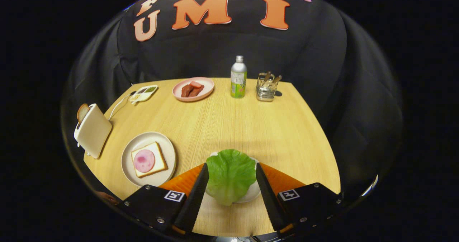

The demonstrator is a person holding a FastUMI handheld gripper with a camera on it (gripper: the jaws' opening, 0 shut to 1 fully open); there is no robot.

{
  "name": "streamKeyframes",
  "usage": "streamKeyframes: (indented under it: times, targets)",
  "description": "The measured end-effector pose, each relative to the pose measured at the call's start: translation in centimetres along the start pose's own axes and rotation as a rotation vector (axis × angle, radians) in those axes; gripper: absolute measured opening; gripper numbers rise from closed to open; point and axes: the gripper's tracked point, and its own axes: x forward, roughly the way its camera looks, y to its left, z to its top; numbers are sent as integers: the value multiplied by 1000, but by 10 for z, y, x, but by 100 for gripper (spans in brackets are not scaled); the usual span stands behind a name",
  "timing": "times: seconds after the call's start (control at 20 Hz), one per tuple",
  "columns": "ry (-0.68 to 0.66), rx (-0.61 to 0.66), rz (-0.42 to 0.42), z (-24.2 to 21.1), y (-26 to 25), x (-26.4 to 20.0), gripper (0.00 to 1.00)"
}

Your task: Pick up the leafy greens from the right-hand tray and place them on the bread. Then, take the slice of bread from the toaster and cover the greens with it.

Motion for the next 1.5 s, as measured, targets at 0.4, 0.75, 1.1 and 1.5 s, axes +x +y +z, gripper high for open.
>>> streamKeyframes:
  times: [0.4, 0.75, 1.1, 1.5]
  targets:
    - [283, -33, 13, -54, 6, 47, 74]
    - [398, -16, -32, -70, 4, 70, 63]
    - [448, 39, -14, -75, 10, 75, 51]
    - [418, 48, -35, -77, 8, 75, 9]
